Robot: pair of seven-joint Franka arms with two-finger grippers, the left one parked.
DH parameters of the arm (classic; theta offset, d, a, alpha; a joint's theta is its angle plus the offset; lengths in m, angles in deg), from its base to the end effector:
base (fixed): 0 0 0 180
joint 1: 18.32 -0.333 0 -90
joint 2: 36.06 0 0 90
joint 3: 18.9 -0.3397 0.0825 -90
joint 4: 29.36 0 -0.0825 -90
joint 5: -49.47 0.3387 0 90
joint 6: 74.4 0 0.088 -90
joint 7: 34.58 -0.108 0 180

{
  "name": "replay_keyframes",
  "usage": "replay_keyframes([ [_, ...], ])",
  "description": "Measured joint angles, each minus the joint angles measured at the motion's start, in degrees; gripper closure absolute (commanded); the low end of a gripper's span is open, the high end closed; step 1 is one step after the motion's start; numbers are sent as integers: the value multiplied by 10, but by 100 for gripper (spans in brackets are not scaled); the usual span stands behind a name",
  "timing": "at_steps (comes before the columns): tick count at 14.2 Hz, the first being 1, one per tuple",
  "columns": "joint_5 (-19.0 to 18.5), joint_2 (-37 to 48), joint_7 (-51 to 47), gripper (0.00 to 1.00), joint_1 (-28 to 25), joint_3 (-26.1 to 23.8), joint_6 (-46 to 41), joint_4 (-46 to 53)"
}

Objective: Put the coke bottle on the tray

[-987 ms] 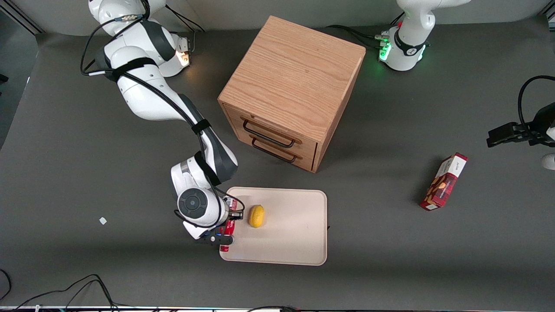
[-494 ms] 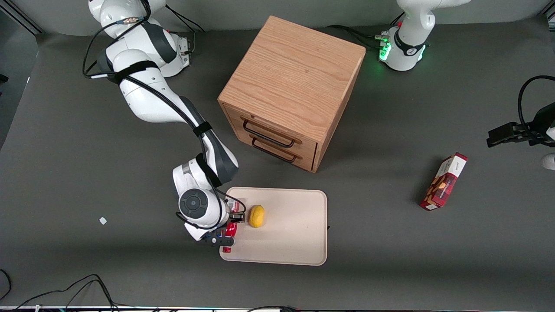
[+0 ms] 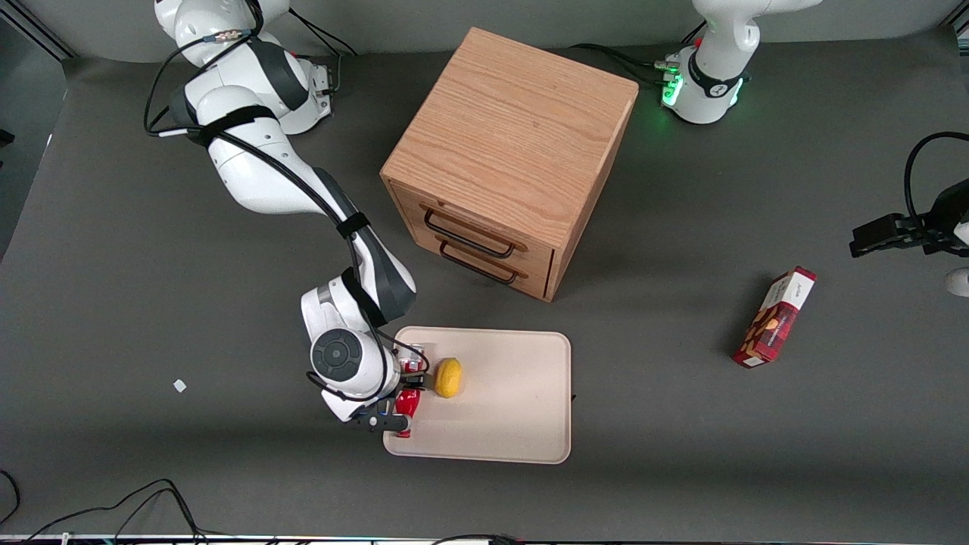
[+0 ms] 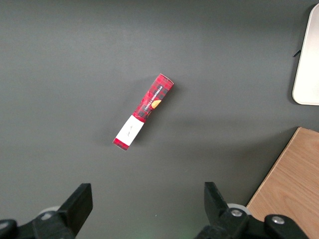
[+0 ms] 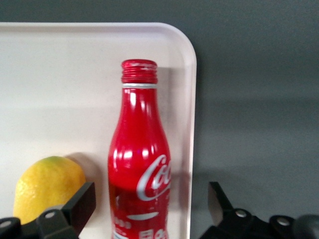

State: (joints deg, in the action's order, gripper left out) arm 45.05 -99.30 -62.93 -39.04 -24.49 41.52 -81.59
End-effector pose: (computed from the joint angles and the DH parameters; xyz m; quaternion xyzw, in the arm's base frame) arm 0.7067 0.3079 0.2354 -0.9996 0.0281 -0.0012 0.0103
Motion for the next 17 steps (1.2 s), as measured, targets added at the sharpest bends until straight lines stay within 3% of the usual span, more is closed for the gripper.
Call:
replay_keyframes([
  [10, 0, 2, 0, 0, 1, 0, -4, 9],
  [17, 25, 117, 0, 0, 40, -3, -150, 0],
])
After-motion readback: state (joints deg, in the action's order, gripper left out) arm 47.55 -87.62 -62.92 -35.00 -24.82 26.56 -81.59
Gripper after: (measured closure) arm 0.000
